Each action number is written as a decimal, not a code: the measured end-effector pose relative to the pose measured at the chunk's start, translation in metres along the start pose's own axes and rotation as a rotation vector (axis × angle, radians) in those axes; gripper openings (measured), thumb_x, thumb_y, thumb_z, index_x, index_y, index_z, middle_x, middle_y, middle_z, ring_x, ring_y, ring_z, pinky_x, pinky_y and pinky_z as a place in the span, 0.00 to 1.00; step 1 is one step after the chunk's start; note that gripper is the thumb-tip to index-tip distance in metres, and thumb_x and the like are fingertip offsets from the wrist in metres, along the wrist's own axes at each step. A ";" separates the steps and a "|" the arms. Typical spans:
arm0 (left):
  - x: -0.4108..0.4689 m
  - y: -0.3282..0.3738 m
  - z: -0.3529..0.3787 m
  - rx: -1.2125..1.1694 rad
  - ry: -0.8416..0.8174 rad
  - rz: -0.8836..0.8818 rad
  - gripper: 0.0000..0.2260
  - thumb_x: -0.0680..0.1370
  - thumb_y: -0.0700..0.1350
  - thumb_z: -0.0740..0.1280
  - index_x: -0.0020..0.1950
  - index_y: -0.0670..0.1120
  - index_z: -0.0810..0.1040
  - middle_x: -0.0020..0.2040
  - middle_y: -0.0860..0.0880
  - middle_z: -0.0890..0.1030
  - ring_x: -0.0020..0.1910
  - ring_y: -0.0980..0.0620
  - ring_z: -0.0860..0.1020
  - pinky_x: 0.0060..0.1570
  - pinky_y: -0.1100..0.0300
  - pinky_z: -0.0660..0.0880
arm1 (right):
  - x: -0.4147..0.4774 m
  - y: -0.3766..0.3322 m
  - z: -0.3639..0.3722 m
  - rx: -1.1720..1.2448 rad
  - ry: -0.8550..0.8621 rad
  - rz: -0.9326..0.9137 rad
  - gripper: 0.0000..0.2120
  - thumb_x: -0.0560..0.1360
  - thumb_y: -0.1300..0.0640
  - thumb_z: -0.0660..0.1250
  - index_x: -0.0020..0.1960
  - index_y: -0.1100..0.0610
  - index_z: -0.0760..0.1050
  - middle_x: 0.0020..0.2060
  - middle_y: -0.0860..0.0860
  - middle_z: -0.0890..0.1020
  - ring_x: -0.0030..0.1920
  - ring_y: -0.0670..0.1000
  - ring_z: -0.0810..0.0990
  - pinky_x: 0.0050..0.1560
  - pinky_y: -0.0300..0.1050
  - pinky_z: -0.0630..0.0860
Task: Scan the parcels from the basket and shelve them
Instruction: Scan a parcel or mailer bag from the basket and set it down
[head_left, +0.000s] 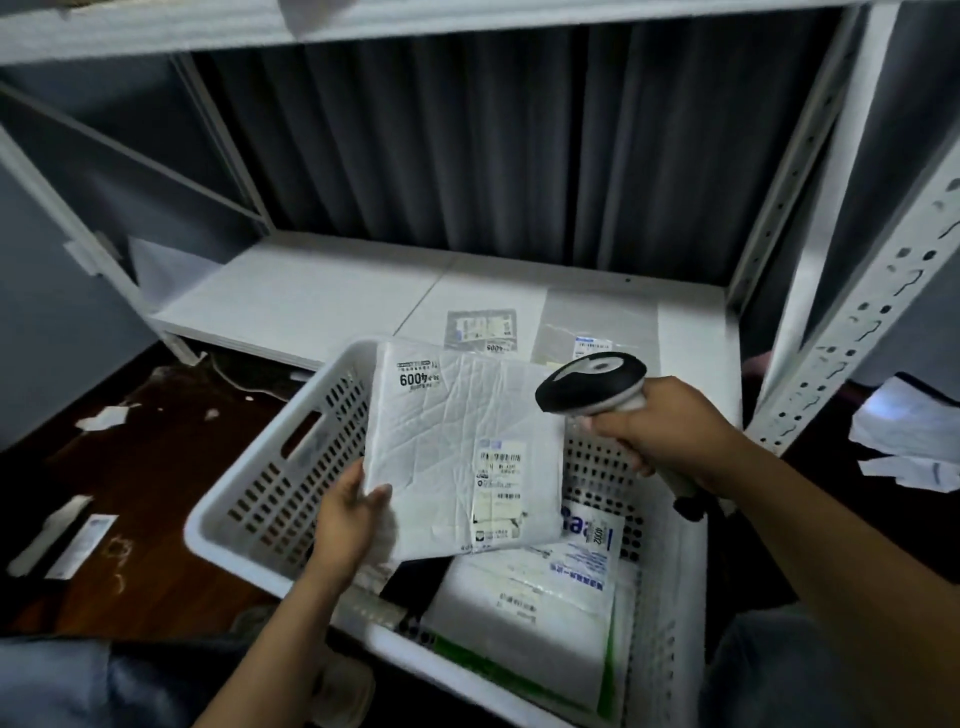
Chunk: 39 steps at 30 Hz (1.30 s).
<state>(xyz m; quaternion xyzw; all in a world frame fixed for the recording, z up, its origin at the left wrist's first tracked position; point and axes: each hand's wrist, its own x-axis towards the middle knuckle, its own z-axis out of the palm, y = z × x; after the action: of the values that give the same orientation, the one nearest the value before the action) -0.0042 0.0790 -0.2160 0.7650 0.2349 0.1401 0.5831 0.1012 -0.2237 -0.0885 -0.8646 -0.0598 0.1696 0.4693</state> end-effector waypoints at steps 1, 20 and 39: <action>-0.001 0.003 -0.003 -0.022 0.036 0.005 0.14 0.78 0.33 0.64 0.56 0.50 0.77 0.47 0.56 0.82 0.43 0.58 0.80 0.44 0.61 0.75 | 0.000 -0.002 0.003 0.041 0.002 0.019 0.07 0.71 0.57 0.74 0.44 0.60 0.80 0.26 0.56 0.79 0.27 0.54 0.78 0.31 0.46 0.77; -0.001 0.024 -0.023 -0.226 0.361 0.021 0.16 0.79 0.34 0.64 0.66 0.42 0.74 0.57 0.42 0.81 0.51 0.44 0.80 0.54 0.50 0.75 | 0.007 -0.024 -0.007 0.211 0.000 -0.025 0.11 0.74 0.59 0.70 0.34 0.61 0.76 0.23 0.53 0.76 0.22 0.50 0.73 0.27 0.42 0.73; 0.036 0.057 0.038 -0.274 0.251 -0.011 0.10 0.78 0.35 0.66 0.58 0.42 0.75 0.52 0.44 0.81 0.51 0.42 0.80 0.50 0.53 0.77 | 0.032 -0.011 -0.049 0.239 0.177 0.004 0.08 0.72 0.58 0.73 0.40 0.62 0.78 0.26 0.55 0.77 0.25 0.52 0.73 0.28 0.44 0.72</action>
<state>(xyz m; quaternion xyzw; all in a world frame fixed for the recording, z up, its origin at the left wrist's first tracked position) 0.0561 0.0547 -0.1738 0.6536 0.2890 0.2619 0.6486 0.1490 -0.2479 -0.0619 -0.8141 0.0044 0.0995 0.5721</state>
